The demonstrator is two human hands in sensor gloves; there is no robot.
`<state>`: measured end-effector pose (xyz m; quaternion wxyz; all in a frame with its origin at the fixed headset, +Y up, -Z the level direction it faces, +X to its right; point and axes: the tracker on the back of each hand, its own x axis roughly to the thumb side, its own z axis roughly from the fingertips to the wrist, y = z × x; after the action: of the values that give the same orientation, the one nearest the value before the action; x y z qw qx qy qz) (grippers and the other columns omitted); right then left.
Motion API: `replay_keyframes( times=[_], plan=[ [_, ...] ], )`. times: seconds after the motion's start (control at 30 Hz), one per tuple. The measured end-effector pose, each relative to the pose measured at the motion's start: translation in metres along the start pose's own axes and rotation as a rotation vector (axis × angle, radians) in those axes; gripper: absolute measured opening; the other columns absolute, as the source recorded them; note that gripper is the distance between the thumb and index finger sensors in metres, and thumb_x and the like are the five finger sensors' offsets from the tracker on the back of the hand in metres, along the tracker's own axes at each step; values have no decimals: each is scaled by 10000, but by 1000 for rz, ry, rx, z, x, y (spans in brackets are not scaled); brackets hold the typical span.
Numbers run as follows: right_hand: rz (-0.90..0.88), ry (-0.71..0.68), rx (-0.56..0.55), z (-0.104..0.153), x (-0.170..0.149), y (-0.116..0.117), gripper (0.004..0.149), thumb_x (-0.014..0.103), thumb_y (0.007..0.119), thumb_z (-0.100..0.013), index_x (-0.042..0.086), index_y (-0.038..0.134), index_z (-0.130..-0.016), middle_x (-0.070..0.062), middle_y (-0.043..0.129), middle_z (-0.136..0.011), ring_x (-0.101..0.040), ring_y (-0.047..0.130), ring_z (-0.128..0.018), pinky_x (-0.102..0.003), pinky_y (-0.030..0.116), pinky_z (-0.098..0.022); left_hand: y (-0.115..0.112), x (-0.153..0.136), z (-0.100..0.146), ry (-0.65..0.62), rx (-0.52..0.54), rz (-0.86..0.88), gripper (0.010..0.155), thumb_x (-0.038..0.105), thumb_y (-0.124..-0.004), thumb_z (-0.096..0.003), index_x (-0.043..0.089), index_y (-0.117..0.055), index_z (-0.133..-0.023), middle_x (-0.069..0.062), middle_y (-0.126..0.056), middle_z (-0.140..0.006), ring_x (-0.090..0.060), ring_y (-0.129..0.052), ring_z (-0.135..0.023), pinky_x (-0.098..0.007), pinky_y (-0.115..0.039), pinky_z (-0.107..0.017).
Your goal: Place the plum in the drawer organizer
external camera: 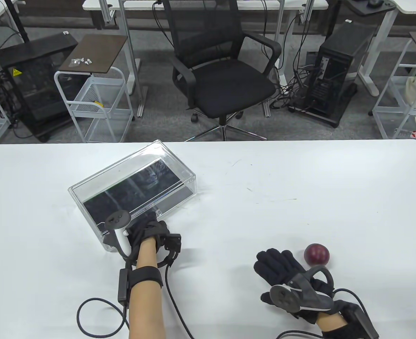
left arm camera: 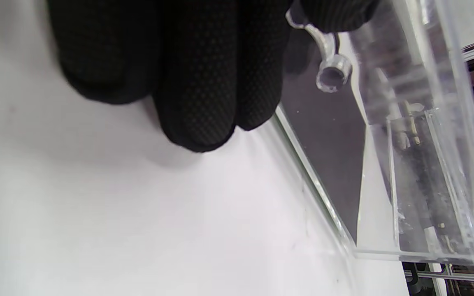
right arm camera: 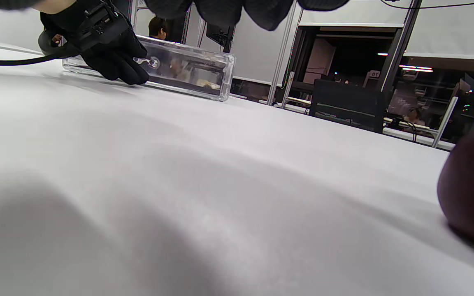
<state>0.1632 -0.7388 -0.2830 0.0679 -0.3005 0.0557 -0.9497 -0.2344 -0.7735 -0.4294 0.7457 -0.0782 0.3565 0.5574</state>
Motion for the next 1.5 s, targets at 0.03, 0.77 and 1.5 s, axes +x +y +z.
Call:
replay_keyframes(
  times=[0.03,0.77,1.5],
  plan=[
    [-2,-1,0,0,0,0,782,653,623,-322,319,412,-997,5,434,-1124,-289,486,-1044,-473,497,-757,0,0,0,-2,0,2,548,398,-683,-561,-47,-825,-847,-117,-1078,-690,-257,-1112,-480,-398,-915,-375],
    [-23,-16,-19,1,3,-3,807,658,624,-319,312,383,-1007,-5,395,-1133,-300,445,-1055,-489,472,-763,-18,-24,38,-34,-79,26,538,387,-692,-557,-58,-823,-829,-101,-1081,-672,-205,-1114,-495,-371,-924,-392],
    [-3,-21,-27,3,8,-6,810,663,621,-315,318,380,-1006,-1,392,-1134,-298,441,-1056,-501,475,-758,-36,2,118,-477,-147,-573,636,461,-719,-529,-38,-753,-923,-181,-1017,-782,-332,-1061,-572,-475,-858,-436]
  ],
)
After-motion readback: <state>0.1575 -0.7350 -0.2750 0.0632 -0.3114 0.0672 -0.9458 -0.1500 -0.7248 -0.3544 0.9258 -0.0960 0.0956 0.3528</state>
